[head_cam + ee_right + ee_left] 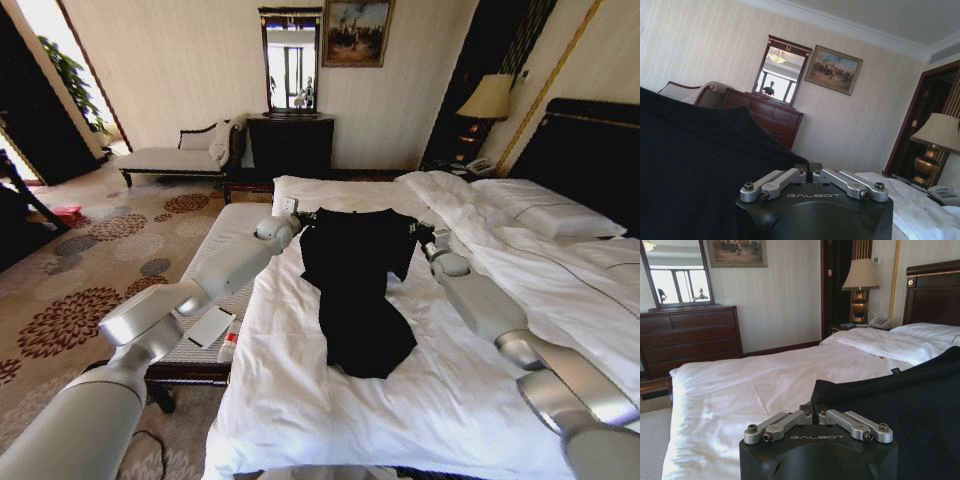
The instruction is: Fold the clothes on the bed.
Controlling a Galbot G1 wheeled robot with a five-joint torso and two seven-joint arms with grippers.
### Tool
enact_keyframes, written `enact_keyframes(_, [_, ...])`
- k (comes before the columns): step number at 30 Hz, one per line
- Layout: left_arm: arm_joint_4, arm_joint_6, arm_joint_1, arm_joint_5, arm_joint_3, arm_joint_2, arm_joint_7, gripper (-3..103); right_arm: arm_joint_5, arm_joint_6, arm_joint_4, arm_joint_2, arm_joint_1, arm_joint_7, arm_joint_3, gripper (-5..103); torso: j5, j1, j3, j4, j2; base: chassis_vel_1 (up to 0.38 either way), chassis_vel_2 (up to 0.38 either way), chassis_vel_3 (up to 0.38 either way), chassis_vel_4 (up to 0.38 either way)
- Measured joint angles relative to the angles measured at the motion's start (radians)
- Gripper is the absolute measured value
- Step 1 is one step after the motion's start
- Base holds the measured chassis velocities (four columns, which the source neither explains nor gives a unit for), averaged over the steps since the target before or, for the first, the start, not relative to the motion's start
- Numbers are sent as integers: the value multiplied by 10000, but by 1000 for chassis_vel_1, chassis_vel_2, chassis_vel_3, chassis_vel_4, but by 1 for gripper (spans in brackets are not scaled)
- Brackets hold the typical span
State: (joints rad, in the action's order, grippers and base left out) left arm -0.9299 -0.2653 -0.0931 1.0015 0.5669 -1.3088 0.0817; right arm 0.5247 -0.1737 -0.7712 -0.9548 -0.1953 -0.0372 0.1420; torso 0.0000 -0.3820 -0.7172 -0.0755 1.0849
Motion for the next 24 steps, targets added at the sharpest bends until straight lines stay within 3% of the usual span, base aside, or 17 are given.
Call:
enact_keyframes(6, [1966, 640, 102, -938, -319, -1055, -364, 0, -173, -611, 1814, -859, 634, -522, 517, 1, -1, -1, -1, 1, 0, 0, 0, 0, 0])
enact_keyframes(8, [2144, 705, 116, -1042, -361, -1148, -382, 0, -195, -661, 2003, -996, 706, -570, 536, 1, -1, -1, -1, 0, 0, 0, 0, 0, 0])
enact_keyframes(12, [2994, 1015, 375, -1553, -736, -1655, -410, 0, -393, -726, 2801, -1984, 965, -670, 448, 1, -1, -1, -1, 5, 0, 0, 0, 0, 0])
enact_keyframes(17, [3377, 1103, 709, -1920, -999, -1874, -352, -1, -509, -550, 2838, -2271, 890, -631, 333, 1, -2, -1, -1, 10, 0, 0, 0, 0, 0])
enact_keyframes(19, [3620, 1188, 935, -2228, -1115, -1977, -295, 10, -541, -399, 2827, -2297, 811, -648, 296, 5, -2, 0, -1, 4, 0, 0, 0, 0, 0])
enact_keyframes(21, [3749, 1226, 1013, -2350, -1188, -2043, -285, 10, -563, -364, 2846, -2311, 790, -656, 274, 11, -2, -1, -2, 1, -1, 0, 0, 0, 0])
enact_keyframes(24, [3850, 1246, 1098, -2507, -1264, -2101, -219, 26, -559, -226, 2971, -2289, 774, -670, 218, 27, 0, 0, -1, -1, 0, 0, 0, 0, 0])
